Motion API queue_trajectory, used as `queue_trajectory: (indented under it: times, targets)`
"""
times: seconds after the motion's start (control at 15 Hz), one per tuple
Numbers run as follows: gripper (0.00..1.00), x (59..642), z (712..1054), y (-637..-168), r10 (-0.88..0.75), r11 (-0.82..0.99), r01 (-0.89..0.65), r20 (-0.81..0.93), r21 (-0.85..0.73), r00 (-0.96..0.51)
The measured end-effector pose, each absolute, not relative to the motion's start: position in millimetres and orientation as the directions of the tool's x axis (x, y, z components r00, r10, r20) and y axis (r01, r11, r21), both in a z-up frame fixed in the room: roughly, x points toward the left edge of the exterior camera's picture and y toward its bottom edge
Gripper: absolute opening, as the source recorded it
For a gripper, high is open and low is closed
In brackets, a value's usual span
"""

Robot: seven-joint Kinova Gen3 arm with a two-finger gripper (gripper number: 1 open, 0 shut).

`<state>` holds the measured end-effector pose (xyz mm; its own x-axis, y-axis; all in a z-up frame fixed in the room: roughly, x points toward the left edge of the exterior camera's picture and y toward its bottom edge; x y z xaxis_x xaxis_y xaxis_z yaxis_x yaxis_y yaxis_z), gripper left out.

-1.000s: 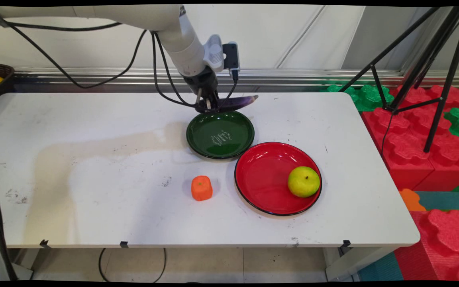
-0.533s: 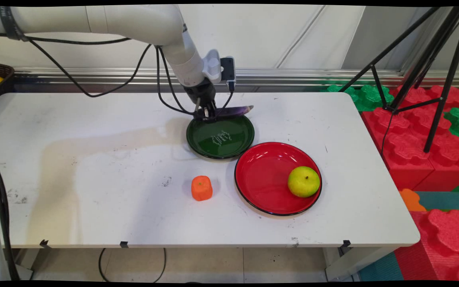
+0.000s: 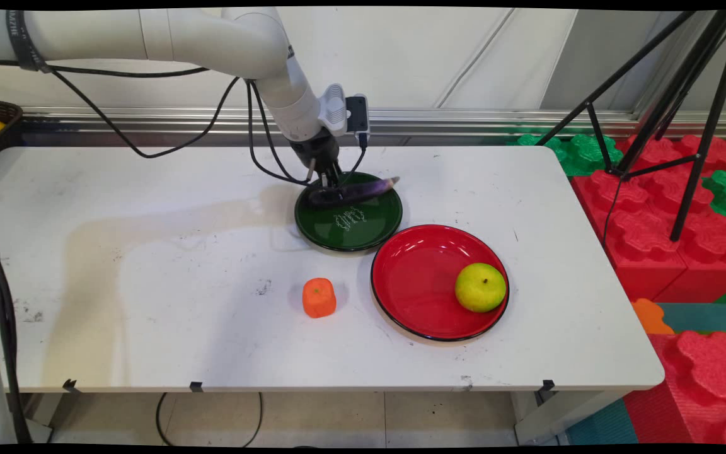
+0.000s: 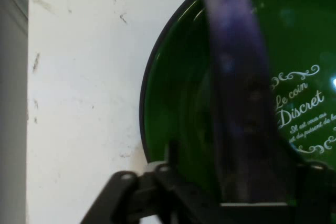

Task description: Place the picked object on the green plate

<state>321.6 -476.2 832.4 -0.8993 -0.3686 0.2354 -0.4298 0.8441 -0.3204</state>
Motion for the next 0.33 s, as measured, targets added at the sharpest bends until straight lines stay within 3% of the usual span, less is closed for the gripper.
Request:
queue_trajectory:
  times: [0.33]
  targets:
    - [1.0, 325.8, 834.0, -475.8, -0.357, 0.844, -0.421, 0.236, -0.333, -0.904]
